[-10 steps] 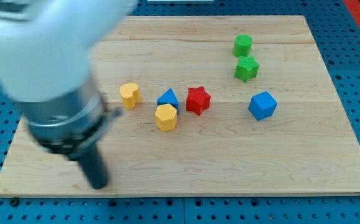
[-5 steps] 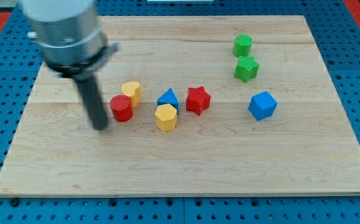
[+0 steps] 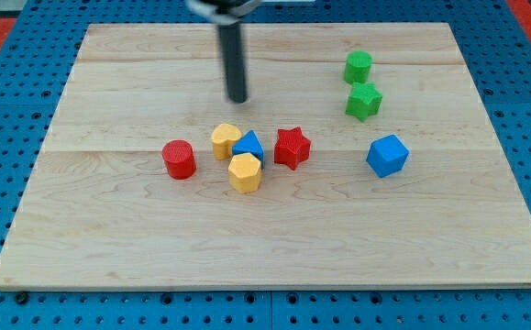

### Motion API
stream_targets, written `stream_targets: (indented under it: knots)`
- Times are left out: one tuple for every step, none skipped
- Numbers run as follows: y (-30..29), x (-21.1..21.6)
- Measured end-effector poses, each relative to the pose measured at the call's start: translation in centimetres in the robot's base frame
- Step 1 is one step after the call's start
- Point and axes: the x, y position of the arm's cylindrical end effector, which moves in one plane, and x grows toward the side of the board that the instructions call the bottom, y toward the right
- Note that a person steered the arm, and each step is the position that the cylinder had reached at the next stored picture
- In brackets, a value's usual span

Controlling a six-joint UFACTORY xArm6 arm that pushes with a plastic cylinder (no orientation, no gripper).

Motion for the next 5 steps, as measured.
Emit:
stream_targets:
  knots:
    - [11.7,-5.8]
    - [14.5,-12.2]
    - [20.4,-13.1]
    - [22.8,-10.0]
    - [18.0,-4.2]
